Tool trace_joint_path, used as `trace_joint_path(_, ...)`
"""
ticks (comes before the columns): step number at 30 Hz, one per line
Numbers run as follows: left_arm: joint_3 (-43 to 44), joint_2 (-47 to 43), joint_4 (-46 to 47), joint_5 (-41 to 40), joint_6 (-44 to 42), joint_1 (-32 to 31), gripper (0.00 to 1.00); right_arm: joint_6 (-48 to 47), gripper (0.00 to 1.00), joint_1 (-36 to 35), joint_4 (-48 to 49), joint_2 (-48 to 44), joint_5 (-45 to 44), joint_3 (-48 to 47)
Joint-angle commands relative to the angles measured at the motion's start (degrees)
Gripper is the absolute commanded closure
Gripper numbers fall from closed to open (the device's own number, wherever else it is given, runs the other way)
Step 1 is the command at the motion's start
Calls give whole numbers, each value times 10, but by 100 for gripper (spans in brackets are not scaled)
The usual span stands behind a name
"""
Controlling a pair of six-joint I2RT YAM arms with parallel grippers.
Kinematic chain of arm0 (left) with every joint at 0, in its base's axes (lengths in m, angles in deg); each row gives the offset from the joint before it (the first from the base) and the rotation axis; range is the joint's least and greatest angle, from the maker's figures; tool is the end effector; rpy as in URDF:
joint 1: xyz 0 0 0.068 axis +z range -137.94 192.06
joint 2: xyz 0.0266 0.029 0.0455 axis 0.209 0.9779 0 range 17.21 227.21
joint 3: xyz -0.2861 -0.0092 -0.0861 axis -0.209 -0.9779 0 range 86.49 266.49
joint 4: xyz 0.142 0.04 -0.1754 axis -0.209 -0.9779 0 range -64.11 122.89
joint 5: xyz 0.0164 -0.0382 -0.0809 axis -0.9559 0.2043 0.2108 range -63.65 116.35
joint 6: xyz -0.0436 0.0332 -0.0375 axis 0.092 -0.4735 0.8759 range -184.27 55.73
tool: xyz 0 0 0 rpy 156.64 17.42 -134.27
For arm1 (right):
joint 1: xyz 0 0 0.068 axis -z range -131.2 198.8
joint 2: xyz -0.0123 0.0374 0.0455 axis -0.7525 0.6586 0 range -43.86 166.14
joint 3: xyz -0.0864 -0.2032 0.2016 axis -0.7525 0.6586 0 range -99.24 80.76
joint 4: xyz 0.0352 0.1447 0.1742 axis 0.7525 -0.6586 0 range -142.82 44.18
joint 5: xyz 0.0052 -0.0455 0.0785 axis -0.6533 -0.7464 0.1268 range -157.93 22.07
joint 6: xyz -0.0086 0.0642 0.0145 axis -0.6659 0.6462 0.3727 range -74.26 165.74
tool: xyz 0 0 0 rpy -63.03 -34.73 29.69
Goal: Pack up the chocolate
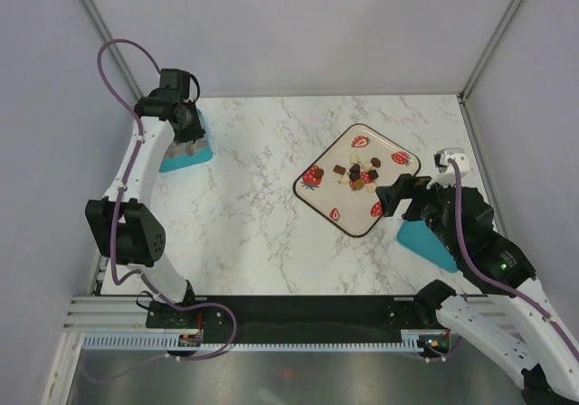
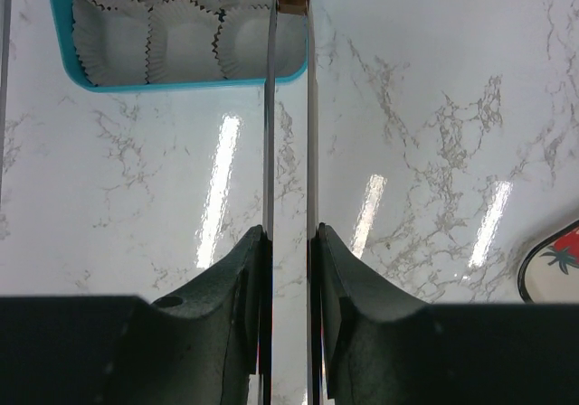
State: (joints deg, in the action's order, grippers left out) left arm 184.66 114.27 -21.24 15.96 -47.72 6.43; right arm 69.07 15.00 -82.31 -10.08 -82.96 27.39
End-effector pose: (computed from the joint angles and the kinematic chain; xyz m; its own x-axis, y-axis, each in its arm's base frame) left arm 0.3396 -0.0240 0.3658 -0.7588 -0.2069 -0.6176 -0.2376 0.9708 -0.0333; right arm 0.0703 0.0307 0.3661 -0.3531 0.2240 -0.9084 -0.2084 0.9277 0.3098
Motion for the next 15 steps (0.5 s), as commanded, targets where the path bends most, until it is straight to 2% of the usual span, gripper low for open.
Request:
trace_joint_path(1,-8,-21,24,-5,6,12,67,-4,2,-1,26,7,4,-6)
trace_joint_path(15,13,47,60,-18,5,34,67,-8,2,-1,27,24,-2,-17)
